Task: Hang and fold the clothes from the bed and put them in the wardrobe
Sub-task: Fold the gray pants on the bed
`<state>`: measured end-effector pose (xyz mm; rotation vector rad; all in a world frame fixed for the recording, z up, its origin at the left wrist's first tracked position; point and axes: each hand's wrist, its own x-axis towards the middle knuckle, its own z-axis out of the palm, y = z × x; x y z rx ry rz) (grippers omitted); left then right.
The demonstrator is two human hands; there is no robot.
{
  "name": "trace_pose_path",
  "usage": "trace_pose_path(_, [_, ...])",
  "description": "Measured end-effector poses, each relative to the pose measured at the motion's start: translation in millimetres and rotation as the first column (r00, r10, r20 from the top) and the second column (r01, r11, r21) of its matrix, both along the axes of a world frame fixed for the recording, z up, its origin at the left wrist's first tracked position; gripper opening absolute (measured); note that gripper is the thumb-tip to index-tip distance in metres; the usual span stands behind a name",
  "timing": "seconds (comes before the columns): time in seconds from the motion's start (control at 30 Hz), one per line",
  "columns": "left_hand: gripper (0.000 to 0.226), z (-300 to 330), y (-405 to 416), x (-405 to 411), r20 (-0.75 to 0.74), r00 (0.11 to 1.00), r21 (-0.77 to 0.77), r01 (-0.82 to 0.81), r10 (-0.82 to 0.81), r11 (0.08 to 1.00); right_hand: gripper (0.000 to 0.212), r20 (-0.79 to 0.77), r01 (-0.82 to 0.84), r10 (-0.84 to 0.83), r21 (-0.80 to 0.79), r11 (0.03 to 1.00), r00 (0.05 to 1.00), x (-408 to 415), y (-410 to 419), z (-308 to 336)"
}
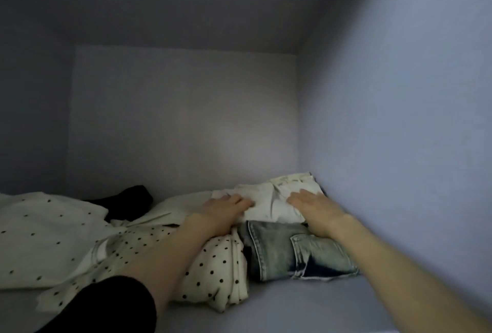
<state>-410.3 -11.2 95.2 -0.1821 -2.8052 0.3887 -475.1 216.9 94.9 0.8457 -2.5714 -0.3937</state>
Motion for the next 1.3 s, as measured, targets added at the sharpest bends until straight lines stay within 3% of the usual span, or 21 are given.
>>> trace_pose_path(0.13, [0.081,17,-3,-1,0.174,0.985,0.151,-0.022,-0.005,0.988,0.072,0.103,0.041,-0.040,-0.014,0.999,0.994,-5,-4,11])
trace_pose_path(0.23, [0.082,17,2,9,0.184,0.983,0.153,-0.026,-0.003,0.988,0.073,0.126,0.074,-0.072,-0.011,0.997,0.989,5,-7,12])
trace_pose_path(0.5, [0.068,25,10,64,0.039,0.999,0.180,0.003,-0.010,0.984,0.063,0.069,0.058,-0.045,-0.203,0.977,0.997,67,10,22])
trace_pose_path(0.77, [0.058,9,57,173,-0.232,0.938,0.220,0.308,-0.257,0.926,0.058,-0.083,0.085,-0.127,-0.386,0.919,0.989,214,37,7])
trace_pose_path(0.93, [0.054,-40,80,262,-0.306,0.849,0.313,0.517,-0.431,0.797,0.055,-0.103,0.074,-0.154,-0.548,0.833,0.983,340,54,-54])
trace_pose_path(1.07, [0.050,-98,109,330,-0.229,0.816,0.451,0.573,-0.531,0.685,0.052,-0.035,0.155,-0.234,-0.652,0.742,0.972,434,83,-121])
trace_pose_path(1.3, [0.045,-201,202,436,-0.048,0.673,0.630,0.594,-0.738,0.500,0.051,0.358,0.491,-0.336,-0.654,0.575,0.871,583,182,-242])
